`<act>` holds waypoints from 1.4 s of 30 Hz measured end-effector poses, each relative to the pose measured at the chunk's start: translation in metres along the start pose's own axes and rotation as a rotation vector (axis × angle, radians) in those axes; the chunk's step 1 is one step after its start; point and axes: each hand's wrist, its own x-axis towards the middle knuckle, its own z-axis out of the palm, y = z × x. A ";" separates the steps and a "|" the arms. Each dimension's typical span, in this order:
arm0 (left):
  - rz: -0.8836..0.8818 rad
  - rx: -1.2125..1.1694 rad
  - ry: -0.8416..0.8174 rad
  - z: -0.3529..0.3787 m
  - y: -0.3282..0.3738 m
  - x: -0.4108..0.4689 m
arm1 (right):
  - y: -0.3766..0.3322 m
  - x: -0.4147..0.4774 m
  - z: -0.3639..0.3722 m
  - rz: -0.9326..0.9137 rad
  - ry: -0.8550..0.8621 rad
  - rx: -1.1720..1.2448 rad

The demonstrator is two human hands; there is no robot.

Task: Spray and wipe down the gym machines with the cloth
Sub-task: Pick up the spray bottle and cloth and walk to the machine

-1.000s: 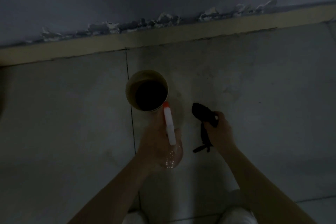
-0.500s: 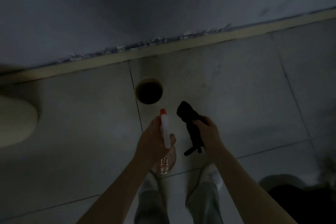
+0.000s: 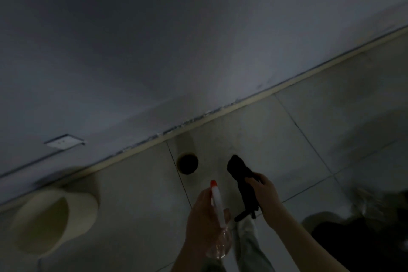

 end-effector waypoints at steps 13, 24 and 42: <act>0.301 0.259 -0.144 -0.047 0.130 -0.089 | -0.045 -0.150 -0.078 -0.085 0.271 0.356; 0.614 0.451 -0.411 -0.042 0.190 -0.206 | 0.032 -0.310 -0.153 -0.151 0.558 0.737; 0.782 0.489 -1.027 0.172 0.109 -0.460 | 0.325 -0.569 -0.274 -0.069 1.129 1.202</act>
